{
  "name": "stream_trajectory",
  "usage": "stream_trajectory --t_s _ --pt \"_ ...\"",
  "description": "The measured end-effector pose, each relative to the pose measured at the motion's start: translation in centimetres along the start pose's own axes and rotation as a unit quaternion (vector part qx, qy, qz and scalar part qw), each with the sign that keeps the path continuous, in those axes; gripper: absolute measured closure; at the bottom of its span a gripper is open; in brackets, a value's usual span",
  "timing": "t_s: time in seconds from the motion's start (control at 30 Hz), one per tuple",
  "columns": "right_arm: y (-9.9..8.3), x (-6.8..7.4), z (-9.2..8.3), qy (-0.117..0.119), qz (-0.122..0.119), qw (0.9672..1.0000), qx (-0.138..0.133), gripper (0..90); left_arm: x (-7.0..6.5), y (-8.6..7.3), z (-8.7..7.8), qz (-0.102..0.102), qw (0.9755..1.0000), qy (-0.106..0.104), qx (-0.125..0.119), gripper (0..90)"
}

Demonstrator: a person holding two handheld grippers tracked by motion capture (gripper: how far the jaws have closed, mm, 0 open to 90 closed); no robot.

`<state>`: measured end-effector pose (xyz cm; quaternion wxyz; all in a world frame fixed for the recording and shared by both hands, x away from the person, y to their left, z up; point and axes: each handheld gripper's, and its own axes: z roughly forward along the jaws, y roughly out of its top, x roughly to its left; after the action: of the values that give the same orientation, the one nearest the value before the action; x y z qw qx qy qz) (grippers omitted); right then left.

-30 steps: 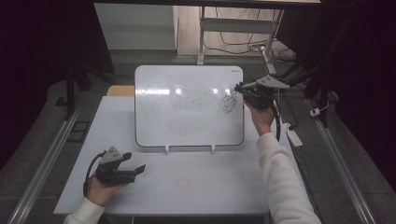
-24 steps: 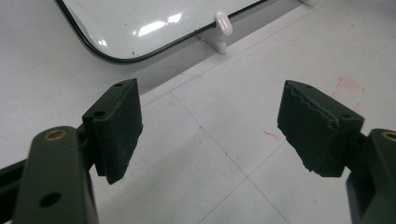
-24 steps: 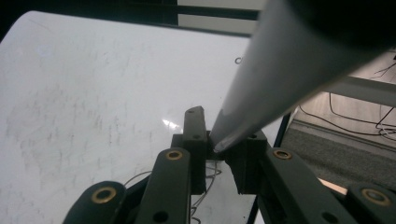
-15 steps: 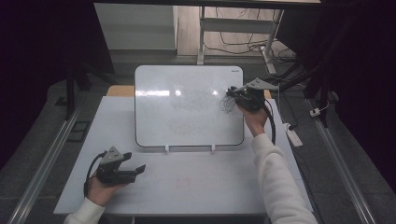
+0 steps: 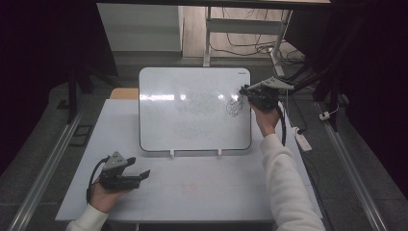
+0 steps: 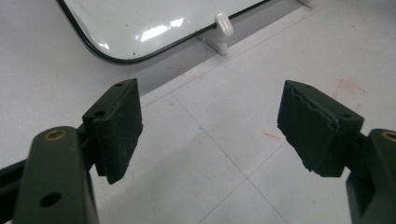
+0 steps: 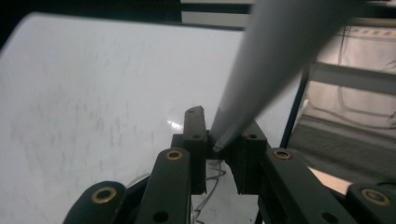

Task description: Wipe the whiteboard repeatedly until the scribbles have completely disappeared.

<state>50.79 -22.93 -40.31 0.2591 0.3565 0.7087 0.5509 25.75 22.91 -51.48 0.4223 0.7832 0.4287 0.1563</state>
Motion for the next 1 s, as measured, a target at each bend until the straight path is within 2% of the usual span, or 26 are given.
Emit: stream_trajectory --t_s 0.03,0.13,0.17,0.2,0.23,0.3,0.33,0.37,0.4,0.43,0.47,0.5,0.53,0.57,0.67,0.73,0.77,0.83,0.87,0.93,0.97,1.0 --pt "-0.1 0.3 0.1 0.0 -0.005 1.0 0.003 77.7 0.0 0.0 0.0 -0.001 1.0 0.0 -0.001 23.5" --pt "-1.0 1.9 0.4 0.051 -0.032 0.9977 0.031 77.7 0.2 0.0 0.1 -0.003 1.0 -0.001 0.0 23.5" --pt "-1.2 2.4 0.4 0.055 -0.05 0.9967 0.034 77.7 0.2 0.0 0.1 -0.003 1.0 -0.002 0.001 23.5" --pt "-1.1 2.4 0.4 0.049 -0.066 0.996 0.037 77.7 0.2 0.0 0.2 -0.003 1.0 -0.002 0.002 23.4" --pt "-0.9 2.0 0.3 0.039 -0.062 0.9969 0.031 77.7 0.2 0.0 0.2 -0.002 1.0 -0.001 0.003 23.5" --pt "-0.2 0.7 0.1 -0.002 -0.026 0.9997 0.003 77.7 0.0 0.0 0.2 0.001 1.0 -0.001 0.002 23.5" --pt "0.1 0.1 0.0 -0.01 -0.008 0.9999 -0.008 77.7 -0.1 0.0 0.1 0.002 1.0 0.0 0.001 23.4" --pt "0.1 0.0 0.1 -0.009 0.006 0.9999 -0.012 77.7 -0.1 0.0 0.0 0.003 1.0 0.001 -0.001 23.4" --pt "-0.1 0.3 0.2 -0.004 0.005 0.9999 -0.012 77.8 -0.1 0.0 -0.1 0.002 1.0 0.001 -0.003 23.5" --pt "-0.4 0.8 0.4 0.014 -0.004 0.9999 -0.003 77.8 -0.1 0.0 -0.1 0.002 1.0 0.001 -0.004 23.5" --pt "-0.8 1.5 0.7 0.038 -0.016 0.9991 0.007 77.8 0.0 0.0 0.0 0.0 1.0 0.001 -0.004 23.5" --pt "-1.0 2.2 0.8 0.05 -0.035 0.998 0.015 77.8 0.1 0.0 0.0 -0.001 1.0 0.001 -0.002 23.5" --pt "-1.1 2.6 0.7 0.045 -0.055 0.9974 0.017 77.8 0.1 0.0 0.1 -0.002 1.0 0.001 0.0 23.5" --pt "-1.0 2.3 0.6 0.041 -0.057 0.9974 0.017 77.8 0.1 0.0 0.2 -0.001 1.0 0.0 0.002 23.5" --pt "-0.5 0.4 0.2 -0.004 -0.008 0.9998 -0.017 77.8 -0.1 0.0 0.1 0.002 1.0 0.001 0.0 23.5" --pt "-0.6 -0.2 0.2 0.001 0.022 0.9993 -0.029 77.8 -0.1 0.1 0.0 0.003 1.0 0.001 -0.002 23.5" --pt "-0.7 0.2 0.3 0.007 0.015 0.9995 -0.025 77.8 -0.1 0.1 0.0 0.002 1.0 0.001 -0.003 23.5" --pt "-1.1 1.4 0.7 0.045 -0.015 0.9989 -0.004 77.8 0.0 0.0 0.1 -0.001 1.0 0.002 -0.001 23.5" --pt "-1.2 1.8 0.8 0.053 -0.029 0.9982 0.002 77.8 0.1 0.0 0.2 -0.001 1.0 0.001 0.0 23.5" --pt "-0.9 1.6 0.6 0.04 -0.037 0.9985 0.003 77.8 0.0 0.0 0.2 0.001 1.0 0.0 0.002 23.5" --pt "-0.7 1.1 0.4 0.018 -0.029 0.9994 -0.008 77.8 -0.1 0.0 0.2 0.002 1.0 0.001 0.002 23.4" --pt "-0.6 0.4 0.2 -0.002 -0.012 0.9998 -0.018 77.8 -0.1 0.0 0.1 0.002 1.0 0.001 0.0 23.5"
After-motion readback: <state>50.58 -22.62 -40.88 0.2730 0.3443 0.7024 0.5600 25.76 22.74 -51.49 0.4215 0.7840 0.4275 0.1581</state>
